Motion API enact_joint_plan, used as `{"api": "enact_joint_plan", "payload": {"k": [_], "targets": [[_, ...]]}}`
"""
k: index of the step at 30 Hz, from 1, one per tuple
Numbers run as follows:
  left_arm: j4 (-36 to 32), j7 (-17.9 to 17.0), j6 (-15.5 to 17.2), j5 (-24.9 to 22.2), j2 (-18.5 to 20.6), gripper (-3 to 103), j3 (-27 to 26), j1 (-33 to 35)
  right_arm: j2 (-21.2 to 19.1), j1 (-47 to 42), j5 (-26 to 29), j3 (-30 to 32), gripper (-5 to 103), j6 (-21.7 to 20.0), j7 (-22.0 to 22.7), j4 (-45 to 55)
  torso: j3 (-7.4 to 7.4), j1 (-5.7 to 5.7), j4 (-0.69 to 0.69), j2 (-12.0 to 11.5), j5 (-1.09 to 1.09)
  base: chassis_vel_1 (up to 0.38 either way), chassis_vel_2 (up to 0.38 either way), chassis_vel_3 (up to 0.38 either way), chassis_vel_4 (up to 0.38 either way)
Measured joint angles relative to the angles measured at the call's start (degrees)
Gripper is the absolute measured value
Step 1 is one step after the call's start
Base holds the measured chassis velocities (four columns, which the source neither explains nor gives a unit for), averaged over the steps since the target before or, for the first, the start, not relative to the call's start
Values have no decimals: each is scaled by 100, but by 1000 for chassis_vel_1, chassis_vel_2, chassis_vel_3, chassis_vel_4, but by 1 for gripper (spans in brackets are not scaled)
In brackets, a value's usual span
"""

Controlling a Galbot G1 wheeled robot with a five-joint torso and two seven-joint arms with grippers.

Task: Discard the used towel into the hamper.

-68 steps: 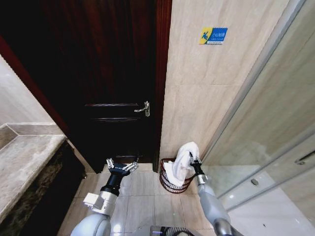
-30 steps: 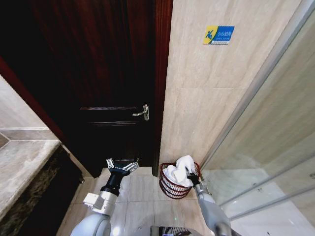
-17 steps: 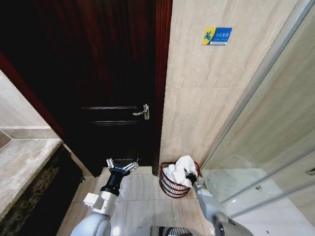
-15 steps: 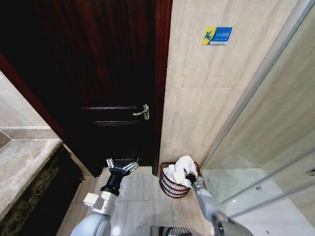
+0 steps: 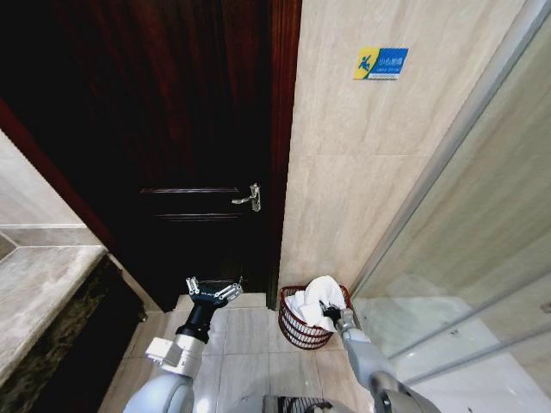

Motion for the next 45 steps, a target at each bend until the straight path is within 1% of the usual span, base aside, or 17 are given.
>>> {"api": "enact_joint_plan", "payload": {"k": [6, 7, 9, 10, 12, 20, 23, 27, 31, 36, 38, 39, 41, 45], "targets": [[0, 0, 0, 0, 0, 100, 0, -1, 29, -26, -56, -4, 20, -87, 9, -8, 3, 12, 2, -4, 2, -147, 158, 132, -134], [0, 0, 0, 0, 0, 100, 0, -1, 33, -27, -74, -4, 20, -135, 7, -24, 2, 10, 2, -3, 4, -80, 81, 58, -15], [0, 0, 0, 0, 0, 100, 0, -1, 30, -38, -117, -4, 20, -192, 7, -25, 1, 7, 0, -3, 2, -80, 21, 16, -15], [0, 0, 0, 0, 0, 100, 0, -1, 24, -59, -187, -1, 20, -284, 8, -25, 0, 4, -1, -3, -1, 0, 0, 0, 0], [0, 0, 0, 0, 0, 100, 0, 0, 18, -54, -244, 9, 20, -396, 8, -104, -1, -3, 0, 0, 3, 20, -31, -20, 7], [0, 0, 0, 0, 0, 100, 0, 0, -13, 53, -267, 14, 20, -491, 16, -442, -2, -4, 1, 1, 1, 34, -28, -27, 21], [0, 0, 0, 0, 0, 100, 0, 0, -15, 80, -267, 12, 20, -512, 20, -594, -1, 0, 1, 0, 3, 0, 0, 0, 0], [0, 0, 0, 0, 0, 100, 0, 0, 21, 102, -320, 6, 20, -639, 51, -686, -1, 1, 0, 0, 1, 0, 0, 0, 0], [0, 0, 0, 0, 1, 100, 0, 0, 48, 159, -368, 4, 20, -794, 118, -748, -1, 1, 1, 0, 2, 0, 0, 0, 0], [0, 0, 0, 0, 0, 100, 0, 0, 10, 322, -409, 12, 20, -1120, 175, -904, -1, 1, 1, 0, 2, 0, 0, 0, 0], [0, 0, 0, 0, 0, 100, 0, 0, 0, 383, -519, 19, 20, -1276, 252, -943, -1, 1, 1, 0, 2, 0, 0, 0, 0], [0, 0, 0, 0, 0, 100, 0, 0, 0, 383, -519, 19, 20, -1276, 252, -943, -1, 1, 1, 0, 2, 0, 0, 0, 0], [0, 0, 0, 0, 0, 100, 0, 0, -5, 418, -708, 63, 20, -1387, 277, -1020, -1, 1, 1, 0, 2, 0, 0, 0, 0], [0, 0, 0, 0, 0, 100, 0, 0, -2, 402, -650, 94, 19, -1428, 284, -1023, -1, 1, 0, 0, 1, 0, 0, 0, 0]]}}
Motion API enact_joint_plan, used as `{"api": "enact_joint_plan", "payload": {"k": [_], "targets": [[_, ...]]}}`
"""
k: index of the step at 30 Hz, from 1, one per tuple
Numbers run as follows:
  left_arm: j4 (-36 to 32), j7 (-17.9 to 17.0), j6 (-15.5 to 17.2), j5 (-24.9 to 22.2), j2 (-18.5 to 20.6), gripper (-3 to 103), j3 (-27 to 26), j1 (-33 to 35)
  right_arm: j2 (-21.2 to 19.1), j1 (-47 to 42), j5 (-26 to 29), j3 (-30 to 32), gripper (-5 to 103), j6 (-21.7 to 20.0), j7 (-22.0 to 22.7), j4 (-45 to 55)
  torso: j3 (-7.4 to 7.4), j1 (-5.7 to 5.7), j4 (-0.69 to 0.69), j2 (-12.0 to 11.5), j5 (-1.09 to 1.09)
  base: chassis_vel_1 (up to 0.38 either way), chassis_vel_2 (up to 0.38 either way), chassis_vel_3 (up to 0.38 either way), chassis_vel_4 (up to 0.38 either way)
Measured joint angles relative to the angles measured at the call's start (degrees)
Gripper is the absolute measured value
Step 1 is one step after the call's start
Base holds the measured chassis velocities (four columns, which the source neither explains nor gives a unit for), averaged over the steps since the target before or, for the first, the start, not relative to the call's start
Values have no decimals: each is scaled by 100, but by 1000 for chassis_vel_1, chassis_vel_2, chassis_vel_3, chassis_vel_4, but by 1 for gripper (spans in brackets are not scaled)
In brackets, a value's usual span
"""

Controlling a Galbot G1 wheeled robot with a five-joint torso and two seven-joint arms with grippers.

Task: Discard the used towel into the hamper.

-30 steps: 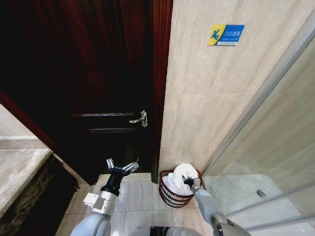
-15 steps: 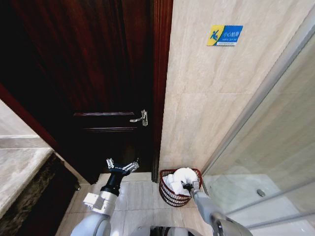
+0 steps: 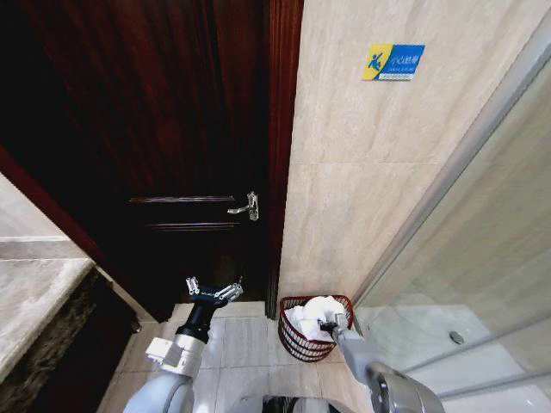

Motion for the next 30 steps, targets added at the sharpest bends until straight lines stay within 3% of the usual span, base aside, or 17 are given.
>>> {"api": "enact_joint_plan", "payload": {"k": [17, 30], "targets": [[0, 0, 0, 0, 0, 100, 0, 0, 45, -92, 194, -4, 19, -113, -16, 104, 0, -3, -1, 1, -1, -9, 10, 12, -10], [0, 0, 0, 0, 0, 100, 0, 0, 204, -309, 66, 20, 19, -303, -75, 135, 0, 1, 0, 0, -2, -173, 166, 183, -190]]}}
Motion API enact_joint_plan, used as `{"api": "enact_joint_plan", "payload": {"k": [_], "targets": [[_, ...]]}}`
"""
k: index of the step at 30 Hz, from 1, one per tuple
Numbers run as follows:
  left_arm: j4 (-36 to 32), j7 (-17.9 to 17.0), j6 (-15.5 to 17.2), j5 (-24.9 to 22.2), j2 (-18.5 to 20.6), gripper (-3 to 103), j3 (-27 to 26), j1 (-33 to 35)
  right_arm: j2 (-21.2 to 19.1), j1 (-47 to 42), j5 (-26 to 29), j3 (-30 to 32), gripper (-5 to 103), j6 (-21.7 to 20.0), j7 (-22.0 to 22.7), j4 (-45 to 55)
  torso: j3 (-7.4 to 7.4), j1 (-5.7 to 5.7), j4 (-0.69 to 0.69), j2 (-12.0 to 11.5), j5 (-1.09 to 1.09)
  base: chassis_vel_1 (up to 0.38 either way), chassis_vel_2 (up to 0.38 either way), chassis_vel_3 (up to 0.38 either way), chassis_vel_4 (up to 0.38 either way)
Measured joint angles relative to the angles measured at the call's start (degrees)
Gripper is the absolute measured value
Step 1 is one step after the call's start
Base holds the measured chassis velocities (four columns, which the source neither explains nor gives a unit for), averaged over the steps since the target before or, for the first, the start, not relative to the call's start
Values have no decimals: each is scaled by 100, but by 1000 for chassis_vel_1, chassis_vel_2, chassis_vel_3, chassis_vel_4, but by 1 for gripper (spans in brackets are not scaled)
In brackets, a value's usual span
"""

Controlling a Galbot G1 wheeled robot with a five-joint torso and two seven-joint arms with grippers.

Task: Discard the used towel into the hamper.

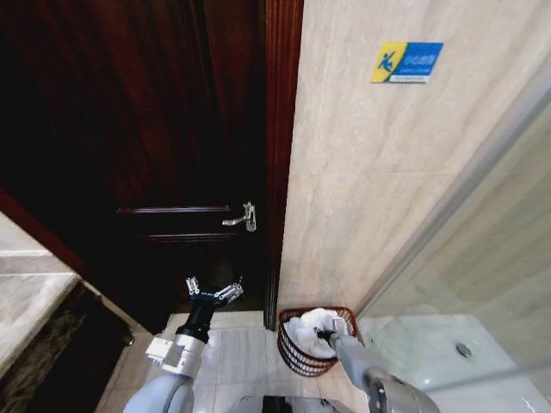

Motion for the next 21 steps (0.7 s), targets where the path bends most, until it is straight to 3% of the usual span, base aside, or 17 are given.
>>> {"api": "enact_joint_plan", "payload": {"k": [5, 8, 12, 14, 15, 21], "targets": [[0, 0, 0, 0, -1, 100, 0, -1, 51, -280, -5, 33, 18, -198, 38, 233, 2, 6, 0, -2, 2, -171, 175, 172, -178], [0, 0, 0, 0, 0, 100, 0, -1, 37, -490, 47, 17, 34, -268, 46, 507, -9, -3, 1, -24, 4, -54, 43, 33, -22], [0, 0, 0, 0, 0, 100, 0, 0, 16, -629, 60, 8, 39, -292, 47, 690, -47, -38, 3, -85, 3, 0, 0, 0, 0], [0, 0, 0, 0, 0, 100, 0, 0, 17, -795, 77, 0, 50, -351, 28, 913, -97, -82, 2, -181, 2, 27, -15, -17, 18], [0, 0, 0, 0, 0, 100, 0, 0, 17, -795, 77, 0, 50, -351, 28, 913, -97, -82, 2, -181, 2, 0, 0, 0, 0], [0, 0, 0, 0, 0, 100, 0, 0, 83, -1225, -58, -33, 78, -317, 26, 1572, -150, -129, 2, -288, 3, 7, -3, -7, 8]]}}
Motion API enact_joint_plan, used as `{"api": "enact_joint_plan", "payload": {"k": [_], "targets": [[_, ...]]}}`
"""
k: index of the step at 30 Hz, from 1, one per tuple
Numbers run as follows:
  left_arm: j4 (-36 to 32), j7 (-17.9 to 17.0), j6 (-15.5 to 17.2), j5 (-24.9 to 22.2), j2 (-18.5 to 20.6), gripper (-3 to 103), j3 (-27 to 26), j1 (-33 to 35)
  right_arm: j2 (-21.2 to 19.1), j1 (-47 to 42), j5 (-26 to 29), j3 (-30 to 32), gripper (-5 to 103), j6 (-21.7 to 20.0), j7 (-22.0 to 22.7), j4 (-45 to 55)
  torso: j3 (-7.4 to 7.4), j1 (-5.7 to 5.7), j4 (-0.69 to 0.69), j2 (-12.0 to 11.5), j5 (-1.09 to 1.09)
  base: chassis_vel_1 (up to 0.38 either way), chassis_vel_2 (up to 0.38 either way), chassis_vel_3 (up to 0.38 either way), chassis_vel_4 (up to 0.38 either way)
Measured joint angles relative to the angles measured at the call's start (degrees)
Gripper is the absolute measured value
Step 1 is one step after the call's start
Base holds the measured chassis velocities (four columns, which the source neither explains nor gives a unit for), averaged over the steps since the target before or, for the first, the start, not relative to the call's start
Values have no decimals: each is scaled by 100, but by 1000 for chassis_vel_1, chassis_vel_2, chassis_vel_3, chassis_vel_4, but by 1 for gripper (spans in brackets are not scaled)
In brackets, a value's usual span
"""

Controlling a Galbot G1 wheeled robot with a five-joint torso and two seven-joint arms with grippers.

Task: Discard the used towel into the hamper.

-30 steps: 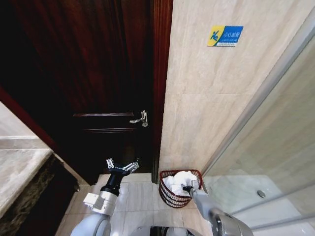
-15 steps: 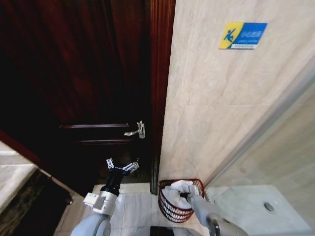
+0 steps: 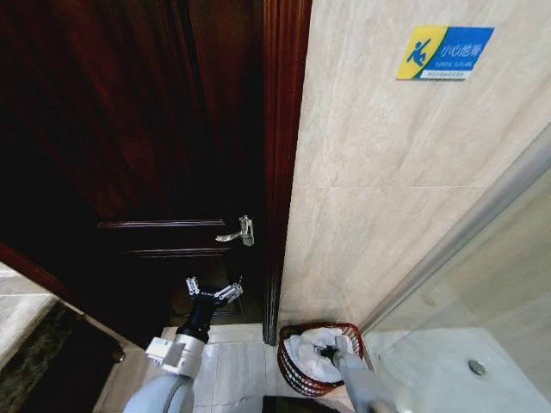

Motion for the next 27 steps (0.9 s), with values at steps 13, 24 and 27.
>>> {"api": "enact_joint_plan", "payload": {"k": [13, 24, 27], "targets": [[0, 0, 0, 0, 0, 100, 0, -1, -27, -2069, 477, -364, 100, -335, -125, 3474, -3, -4, -2, -2, -1, 0, 0, 0, 0], [0, 0, 0, 0, 0, 100, 1, 0, 266, -3736, 776, -163, 100, 180, 6, 5793, 2, 1, 1, 7, -1, 0, 0, 0, 0], [0, 0, 0, 0, 0, 100, 0, 0, 337, -4130, 840, -132, 100, 321, 43, 6317, 4, 2, -1, 8, -2, 0, 0, 0, 0]]}}
